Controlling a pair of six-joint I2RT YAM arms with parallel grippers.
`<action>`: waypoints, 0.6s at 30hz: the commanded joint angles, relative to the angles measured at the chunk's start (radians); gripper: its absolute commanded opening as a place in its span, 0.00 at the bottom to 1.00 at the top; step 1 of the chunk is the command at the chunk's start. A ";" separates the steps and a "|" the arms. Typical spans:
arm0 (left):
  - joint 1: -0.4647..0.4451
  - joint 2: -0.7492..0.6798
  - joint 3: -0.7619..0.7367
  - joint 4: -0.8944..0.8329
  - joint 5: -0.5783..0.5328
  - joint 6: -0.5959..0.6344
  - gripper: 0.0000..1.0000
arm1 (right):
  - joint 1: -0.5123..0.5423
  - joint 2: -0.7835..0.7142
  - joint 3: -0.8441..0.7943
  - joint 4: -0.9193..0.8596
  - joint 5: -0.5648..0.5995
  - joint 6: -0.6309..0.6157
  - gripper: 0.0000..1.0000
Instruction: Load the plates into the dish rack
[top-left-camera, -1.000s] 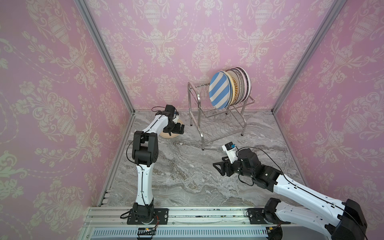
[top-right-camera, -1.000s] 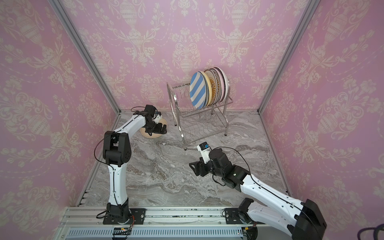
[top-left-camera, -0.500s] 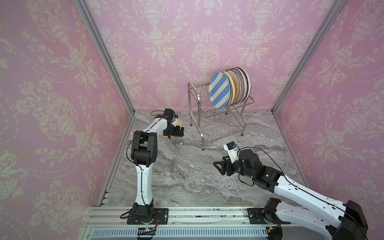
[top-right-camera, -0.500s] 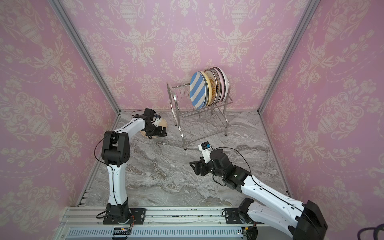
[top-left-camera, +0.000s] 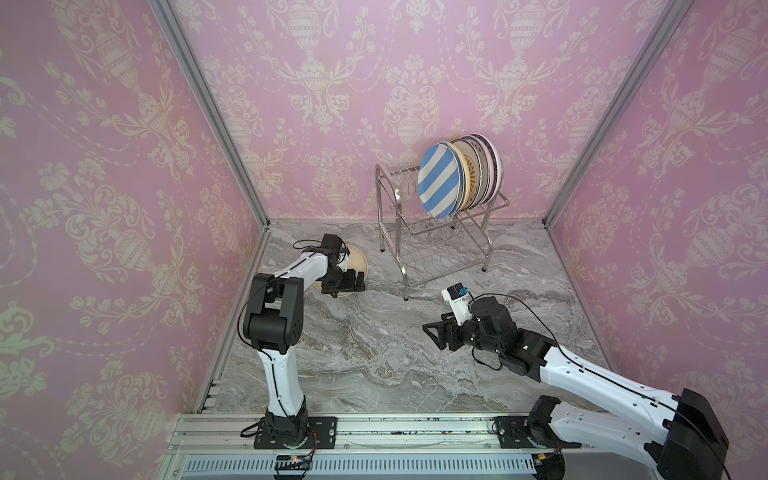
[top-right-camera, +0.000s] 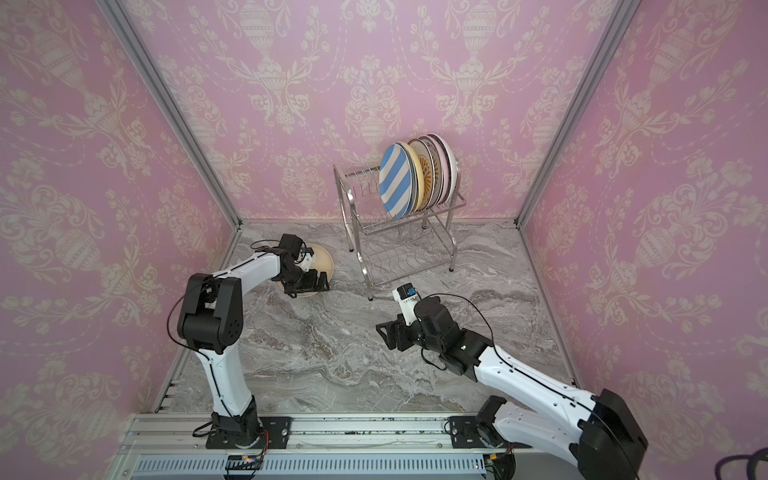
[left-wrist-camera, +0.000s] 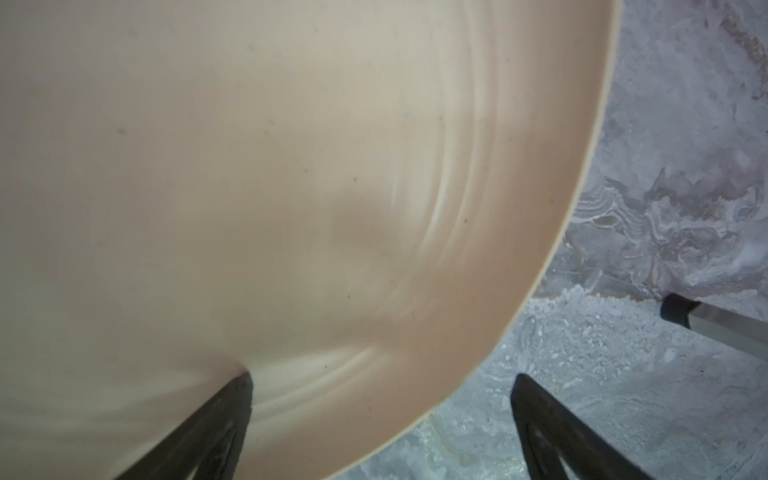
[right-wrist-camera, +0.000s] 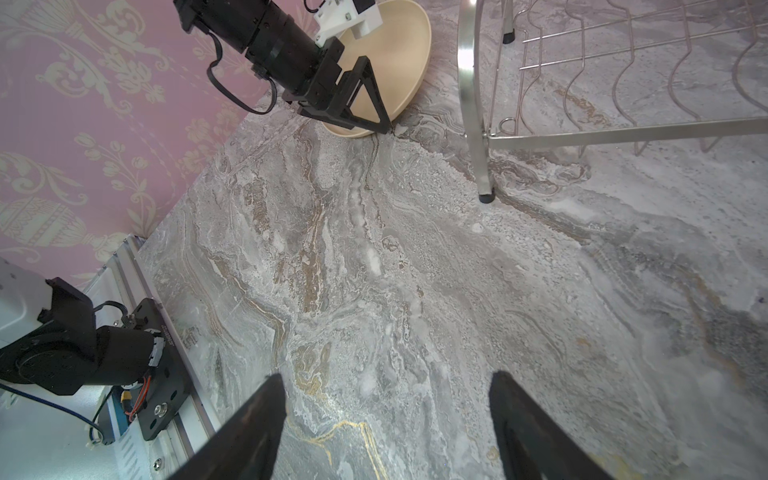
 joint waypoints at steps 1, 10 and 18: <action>-0.011 -0.021 -0.099 -0.035 0.040 -0.067 0.99 | 0.007 0.034 0.034 0.016 -0.032 0.001 0.79; -0.049 -0.179 -0.255 -0.034 0.057 -0.119 0.99 | 0.006 0.090 0.070 0.024 -0.057 0.004 0.79; -0.081 -0.295 -0.327 -0.128 0.041 -0.139 0.99 | 0.008 0.103 0.069 0.033 -0.070 0.020 0.79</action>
